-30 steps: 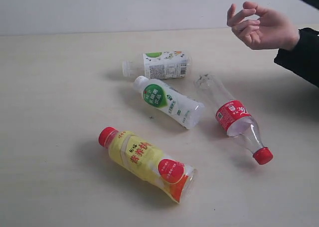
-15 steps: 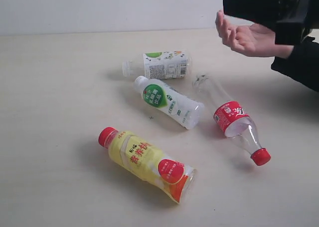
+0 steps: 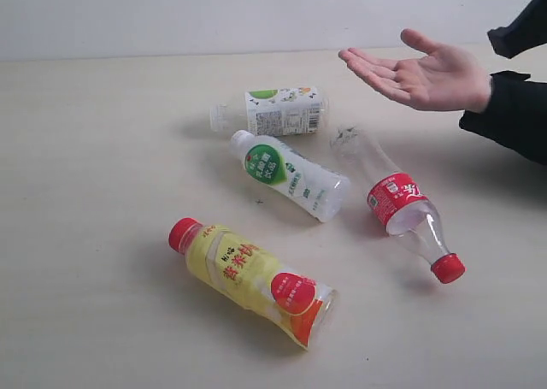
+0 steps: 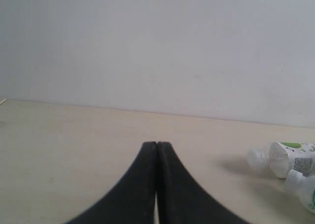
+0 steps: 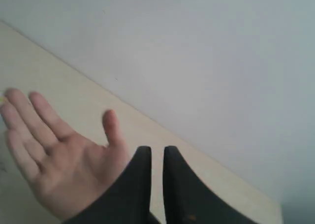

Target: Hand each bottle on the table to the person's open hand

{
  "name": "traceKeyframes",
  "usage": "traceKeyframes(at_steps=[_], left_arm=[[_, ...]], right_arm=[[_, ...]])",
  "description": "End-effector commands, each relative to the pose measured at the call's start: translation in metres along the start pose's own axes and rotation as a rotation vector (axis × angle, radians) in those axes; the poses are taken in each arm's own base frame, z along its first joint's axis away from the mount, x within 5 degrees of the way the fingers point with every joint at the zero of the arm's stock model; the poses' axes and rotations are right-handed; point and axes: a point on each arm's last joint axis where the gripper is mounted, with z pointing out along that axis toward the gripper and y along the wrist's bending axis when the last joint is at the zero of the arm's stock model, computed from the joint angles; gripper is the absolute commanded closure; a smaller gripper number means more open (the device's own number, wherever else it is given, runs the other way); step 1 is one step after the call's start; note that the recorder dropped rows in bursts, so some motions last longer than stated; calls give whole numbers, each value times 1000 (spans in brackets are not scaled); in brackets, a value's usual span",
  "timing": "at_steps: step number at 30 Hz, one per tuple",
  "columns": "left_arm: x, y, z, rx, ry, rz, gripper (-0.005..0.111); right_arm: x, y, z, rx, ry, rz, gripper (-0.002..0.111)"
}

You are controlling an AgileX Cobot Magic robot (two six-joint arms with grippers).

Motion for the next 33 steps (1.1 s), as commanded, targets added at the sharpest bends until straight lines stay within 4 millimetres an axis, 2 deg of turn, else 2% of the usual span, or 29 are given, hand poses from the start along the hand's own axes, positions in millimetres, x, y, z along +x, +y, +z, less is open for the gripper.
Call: traceKeyframes(at_steps=[1, 4, 6, 9, 10, 12, 17, 20, 27, 33], left_arm=[[-1, 0, 0, 5, -12, 2, 107], [-1, 0, 0, 5, -12, 2, 107], [-1, 0, 0, 5, -12, 2, 107], [-1, 0, 0, 5, -12, 2, 107], [-1, 0, 0, 5, -12, 2, 107], [-1, 0, 0, 5, -12, 2, 107], [-1, 0, 0, 5, -12, 2, 107], [-1, 0, 0, 5, -12, 2, 107], [-1, 0, 0, 5, -12, 2, 107], [-1, 0, 0, 5, -12, 2, 107]], right_arm=[[19, -4, 11, 204, 206, -147, 97], [30, -7, 25, 257, 479, -89, 97], [28, 6, 45, 81, 715, 82, 97], [24, 34, 65, -238, 900, 162, 94], [25, 45, 73, -338, 921, 193, 87], [33, 61, 86, -414, 935, 233, 71], [46, 73, 102, -434, 949, 251, 45], [52, 77, 108, -437, 959, 250, 36], [57, 89, 117, -467, 950, 219, 32], [53, 110, 122, -492, 905, 194, 32]])
